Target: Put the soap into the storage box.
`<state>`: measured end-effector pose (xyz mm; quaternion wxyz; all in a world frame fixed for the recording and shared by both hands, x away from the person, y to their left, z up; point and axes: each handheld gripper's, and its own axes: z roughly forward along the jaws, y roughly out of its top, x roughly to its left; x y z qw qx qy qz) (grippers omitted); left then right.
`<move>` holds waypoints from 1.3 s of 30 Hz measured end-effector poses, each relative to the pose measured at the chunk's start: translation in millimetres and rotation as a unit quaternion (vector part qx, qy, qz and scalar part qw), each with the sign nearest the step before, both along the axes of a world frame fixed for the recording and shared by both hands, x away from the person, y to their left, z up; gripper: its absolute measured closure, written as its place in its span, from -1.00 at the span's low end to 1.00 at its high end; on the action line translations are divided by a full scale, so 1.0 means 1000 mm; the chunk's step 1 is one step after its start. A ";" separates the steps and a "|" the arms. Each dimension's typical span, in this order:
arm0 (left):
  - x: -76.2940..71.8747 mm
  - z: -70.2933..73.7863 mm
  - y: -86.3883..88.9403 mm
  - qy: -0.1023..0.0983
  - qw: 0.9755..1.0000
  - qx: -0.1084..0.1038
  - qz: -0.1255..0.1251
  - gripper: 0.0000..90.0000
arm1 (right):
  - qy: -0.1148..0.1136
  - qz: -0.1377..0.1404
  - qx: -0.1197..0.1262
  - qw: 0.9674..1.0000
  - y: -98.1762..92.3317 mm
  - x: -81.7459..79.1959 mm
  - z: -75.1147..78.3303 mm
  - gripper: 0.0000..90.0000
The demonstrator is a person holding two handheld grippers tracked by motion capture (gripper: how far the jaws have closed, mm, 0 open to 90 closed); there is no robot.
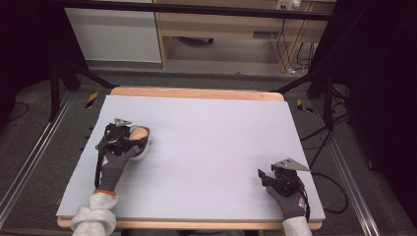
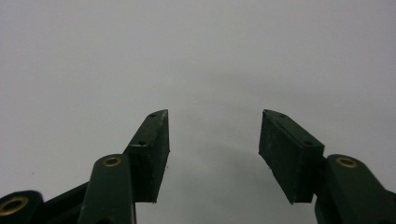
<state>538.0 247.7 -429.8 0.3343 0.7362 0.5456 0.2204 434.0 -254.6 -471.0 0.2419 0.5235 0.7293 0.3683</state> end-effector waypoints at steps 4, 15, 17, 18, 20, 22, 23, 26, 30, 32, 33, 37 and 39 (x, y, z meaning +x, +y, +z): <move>-0.001 0.000 0.000 -0.001 1.000 -0.002 -0.002 -0.35 | 0.001 0.000 0.001 1.000 0.000 0.000 0.000 -0.05; -0.010 0.001 -0.003 -0.014 1.000 -0.004 -0.016 -0.38 | 0.001 0.000 0.003 1.000 0.001 -0.001 0.000 -0.05; -0.011 0.003 -0.004 -0.017 1.000 -0.003 -0.016 -0.39 | -0.001 0.000 0.000 1.000 0.001 0.000 0.000 -0.05; -0.013 0.005 -0.006 -0.018 1.000 -0.001 -0.023 -0.39 | 0.001 0.000 0.003 1.000 0.001 0.000 0.000 -0.05; -0.015 0.007 -0.006 -0.022 0.999 -0.001 -0.026 -0.39 | -0.001 0.000 0.000 1.000 0.001 0.000 0.000 -0.05; -0.017 0.008 -0.007 -0.025 0.999 -0.009 -0.028 -0.39 | -0.001 -0.001 0.001 1.000 0.001 0.000 0.000 -0.05; -0.018 0.009 -0.007 -0.026 0.999 -0.009 -0.031 -0.39 | -0.003 0.000 -0.001 1.000 0.000 0.000 0.000 -0.05; -0.026 0.010 -0.009 -0.032 0.998 -0.018 -0.042 -0.39 | -0.005 -0.001 0.000 1.000 0.000 -0.001 0.000 -0.05; -0.037 0.009 -0.010 -0.037 0.998 -0.024 -0.053 -0.38 | -0.005 -0.003 0.001 1.000 0.000 -0.001 0.001 -0.06; -0.041 0.007 -0.010 -0.038 0.997 -0.026 -0.058 -0.37 | -0.006 -0.004 0.002 1.000 0.000 -0.001 0.001 -0.05; -0.045 0.006 -0.010 -0.036 0.997 -0.029 -0.060 -0.37 | -0.006 -0.004 0.002 1.000 0.000 -0.001 0.001 -0.06; -0.055 0.005 -0.009 -0.041 0.996 -0.034 -0.065 -0.37 | -0.007 -0.005 0.000 1.000 0.000 -0.001 0.001 -0.06; -0.060 0.004 -0.008 -0.043 0.996 -0.041 -0.067 -0.37 | -0.007 -0.004 0.001 1.000 -0.001 -0.001 0.001 -0.06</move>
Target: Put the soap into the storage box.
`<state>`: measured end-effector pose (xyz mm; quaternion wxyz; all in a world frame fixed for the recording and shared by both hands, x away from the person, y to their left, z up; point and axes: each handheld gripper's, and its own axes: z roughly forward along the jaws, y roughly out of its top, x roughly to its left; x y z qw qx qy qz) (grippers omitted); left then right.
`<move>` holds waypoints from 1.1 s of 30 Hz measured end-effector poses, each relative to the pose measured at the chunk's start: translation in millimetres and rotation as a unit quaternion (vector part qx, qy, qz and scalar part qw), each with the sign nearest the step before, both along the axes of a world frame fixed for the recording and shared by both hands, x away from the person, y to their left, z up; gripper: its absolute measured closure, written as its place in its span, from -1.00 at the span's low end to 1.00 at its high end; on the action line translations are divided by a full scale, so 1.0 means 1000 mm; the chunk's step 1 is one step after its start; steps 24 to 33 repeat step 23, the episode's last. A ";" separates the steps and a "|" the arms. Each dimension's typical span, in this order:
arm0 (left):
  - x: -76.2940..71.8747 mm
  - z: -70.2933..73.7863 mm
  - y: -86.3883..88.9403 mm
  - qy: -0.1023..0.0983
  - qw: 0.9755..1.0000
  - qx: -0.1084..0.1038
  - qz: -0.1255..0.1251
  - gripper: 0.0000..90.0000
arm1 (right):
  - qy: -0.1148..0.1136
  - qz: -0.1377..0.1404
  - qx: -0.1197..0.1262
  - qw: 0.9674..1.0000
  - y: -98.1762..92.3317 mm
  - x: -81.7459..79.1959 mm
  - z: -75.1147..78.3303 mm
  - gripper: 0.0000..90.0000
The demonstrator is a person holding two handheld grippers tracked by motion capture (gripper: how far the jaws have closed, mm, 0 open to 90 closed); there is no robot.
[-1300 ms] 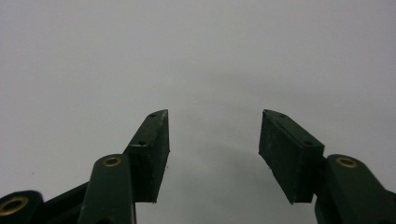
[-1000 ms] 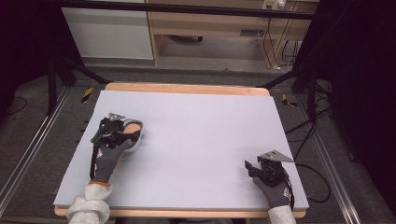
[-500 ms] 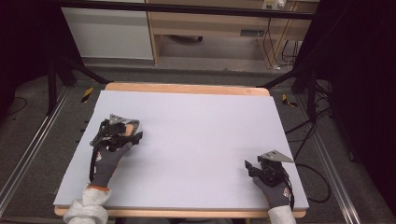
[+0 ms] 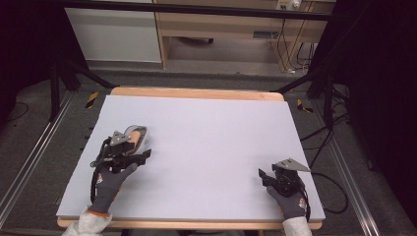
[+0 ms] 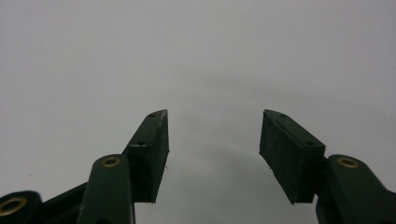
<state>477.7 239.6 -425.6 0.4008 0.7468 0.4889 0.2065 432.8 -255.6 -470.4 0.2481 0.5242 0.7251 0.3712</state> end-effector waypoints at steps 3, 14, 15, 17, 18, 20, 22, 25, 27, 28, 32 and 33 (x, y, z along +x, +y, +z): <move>-0.008 -0.003 0.000 0.003 1.000 0.000 -0.008 -0.37 | 0.001 -0.001 0.003 1.000 -0.001 -0.001 0.000 -0.07; -0.032 -0.020 0.012 0.007 1.000 0.003 -0.007 -0.40 | 0.004 -0.003 0.000 1.000 -0.002 -0.002 -0.004 -0.15; -0.035 -0.024 0.014 0.007 1.000 0.006 -0.006 -0.40 | 0.006 -0.003 0.002 1.000 -0.002 -0.003 -0.004 -0.15; -0.038 -0.028 0.017 0.010 1.000 0.015 -0.005 -0.41 | 0.005 -0.002 0.000 1.000 -0.003 -0.003 -0.005 -0.16; -0.039 -0.030 0.017 0.010 1.000 0.015 -0.003 -0.41 | 0.007 -0.003 0.003 1.000 -0.002 -0.003 -0.005 -0.16; -0.041 -0.032 0.019 0.012 1.000 0.016 -0.002 -0.41 | 0.007 -0.003 0.003 1.000 -0.002 -0.004 -0.005 -0.16; -0.044 -0.034 0.022 0.015 1.000 0.025 0.002 -0.42 | 0.002 0.000 -0.005 1.000 -0.003 -0.004 -0.005 -0.17; -0.044 -0.034 0.022 0.015 1.000 0.025 0.002 -0.42 | 0.003 -0.002 -0.002 1.000 -0.002 -0.005 -0.005 -0.19; -0.044 -0.034 0.022 0.015 1.000 0.025 0.002 -0.42 | 0.003 -0.002 -0.002 1.000 -0.002 -0.005 -0.005 -0.19; -0.044 -0.034 0.022 0.015 1.000 0.025 0.002 -0.42 | 0.003 -0.002 -0.002 1.000 -0.002 -0.005 -0.005 -0.19; -0.044 -0.034 0.022 0.015 1.000 0.025 0.002 -0.42 | 0.003 -0.002 -0.002 1.000 -0.002 -0.005 -0.005 -0.19; -0.044 -0.034 0.022 0.015 1.000 0.025 0.002 -0.42 | 0.003 -0.002 -0.002 1.000 -0.002 -0.005 -0.005 -0.19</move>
